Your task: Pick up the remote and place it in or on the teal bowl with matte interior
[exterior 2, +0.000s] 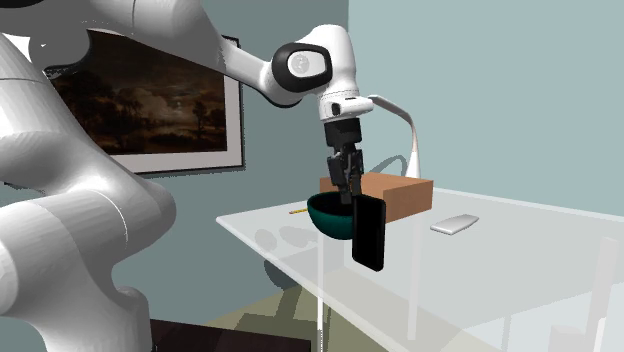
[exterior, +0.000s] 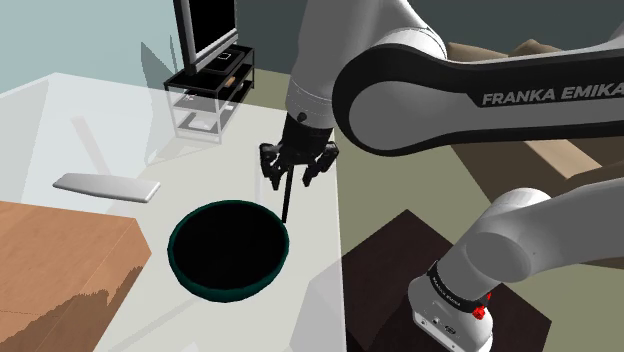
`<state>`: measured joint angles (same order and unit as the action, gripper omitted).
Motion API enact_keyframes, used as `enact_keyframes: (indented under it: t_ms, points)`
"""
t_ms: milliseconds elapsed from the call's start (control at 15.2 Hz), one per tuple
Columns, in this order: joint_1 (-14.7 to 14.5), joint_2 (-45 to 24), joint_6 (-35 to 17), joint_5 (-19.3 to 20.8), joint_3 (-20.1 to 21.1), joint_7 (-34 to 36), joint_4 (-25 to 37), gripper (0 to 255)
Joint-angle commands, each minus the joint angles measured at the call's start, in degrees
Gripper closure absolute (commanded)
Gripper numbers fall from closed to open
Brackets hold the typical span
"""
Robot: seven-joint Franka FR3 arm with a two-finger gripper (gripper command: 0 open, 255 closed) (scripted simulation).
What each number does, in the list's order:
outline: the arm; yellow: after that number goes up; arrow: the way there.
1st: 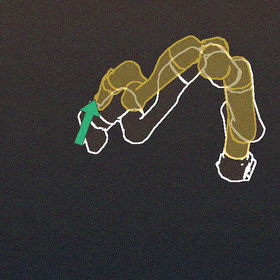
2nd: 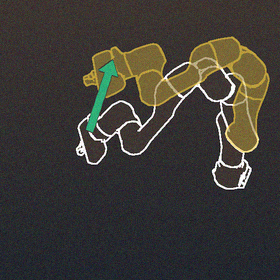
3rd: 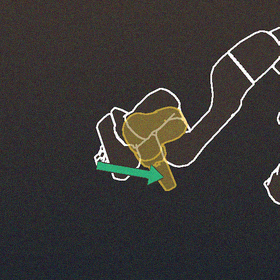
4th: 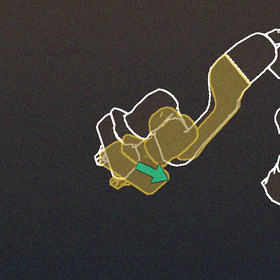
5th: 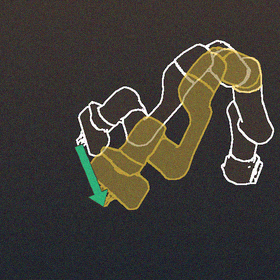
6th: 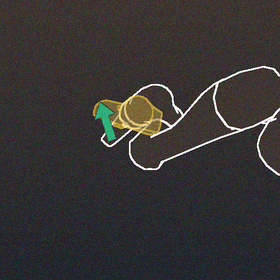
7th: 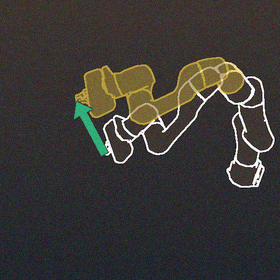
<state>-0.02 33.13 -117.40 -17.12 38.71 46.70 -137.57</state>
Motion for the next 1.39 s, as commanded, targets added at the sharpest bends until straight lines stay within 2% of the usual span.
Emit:
enact_keyframes:
  t_ms: [0, 528, 1320]
  points:
    - [0.00, 0.00, 0.00, 0.00, 0.00, 0.00, 0.00, 255]
    - [0.00, -0.01, -0.02, 0.00, 0.00, 0.00, -0.01, 255]
    - [0.46, 1.01, 9.29, 1.46, -2.71, -0.22, 8.21, 255]
